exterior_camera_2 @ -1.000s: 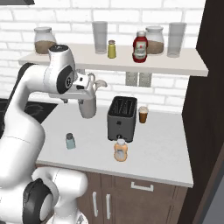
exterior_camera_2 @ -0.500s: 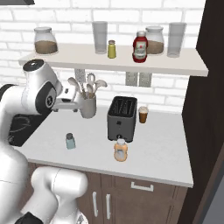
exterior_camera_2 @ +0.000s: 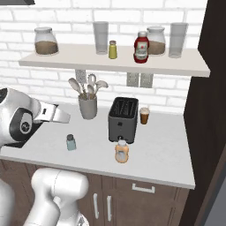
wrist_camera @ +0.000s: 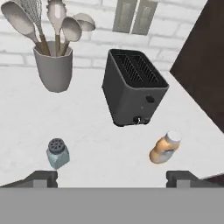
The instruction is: Put the shaker and condiment bottle from the counter next to their counterparts in the cabinet.
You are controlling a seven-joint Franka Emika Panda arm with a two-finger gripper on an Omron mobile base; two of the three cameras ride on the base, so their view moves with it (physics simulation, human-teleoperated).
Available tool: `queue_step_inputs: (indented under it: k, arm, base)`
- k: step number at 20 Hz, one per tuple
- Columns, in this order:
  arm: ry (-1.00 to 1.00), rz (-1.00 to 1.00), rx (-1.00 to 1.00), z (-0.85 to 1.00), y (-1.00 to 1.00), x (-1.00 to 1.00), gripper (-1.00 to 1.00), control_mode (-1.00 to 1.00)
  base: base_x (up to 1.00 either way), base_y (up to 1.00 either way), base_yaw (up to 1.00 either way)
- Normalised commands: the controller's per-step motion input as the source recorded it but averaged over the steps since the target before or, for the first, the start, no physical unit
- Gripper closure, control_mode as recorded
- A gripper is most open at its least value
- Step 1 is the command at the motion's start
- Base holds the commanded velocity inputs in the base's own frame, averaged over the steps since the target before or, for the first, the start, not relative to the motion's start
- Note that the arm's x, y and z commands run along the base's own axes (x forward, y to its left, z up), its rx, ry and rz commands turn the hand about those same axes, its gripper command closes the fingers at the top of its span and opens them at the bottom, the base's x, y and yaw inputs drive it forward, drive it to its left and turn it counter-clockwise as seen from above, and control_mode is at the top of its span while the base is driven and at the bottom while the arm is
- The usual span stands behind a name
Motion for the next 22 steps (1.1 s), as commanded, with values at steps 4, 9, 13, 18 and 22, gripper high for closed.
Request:
queue_step_inputs:
  k: [4,9,13,18,22]
  arm:
    - [-0.14,-0.33,-0.13,-0.31,0.69,0.00,-1.00,-1.00]
    - [-0.12,-0.32,-0.13,-0.39,0.40,0.04,-1.00,-1.00]
    - [-0.04,-0.15,-0.04,-0.40,0.12,0.01,-1.00,-1.00]
    - [-0.04,-0.01,0.00,-0.47,0.00,0.00,-1.00,-1.00]
    - [-0.04,0.00,0.01,-0.33,-0.03,0.00,-1.00,-1.00]
  base:
    - [0.00,0.00,0.00]
    - [0.00,0.00,0.00]
    - [0.00,0.00,0.00]
    - [0.00,0.00,0.00]
    - [0.00,0.00,0.00]
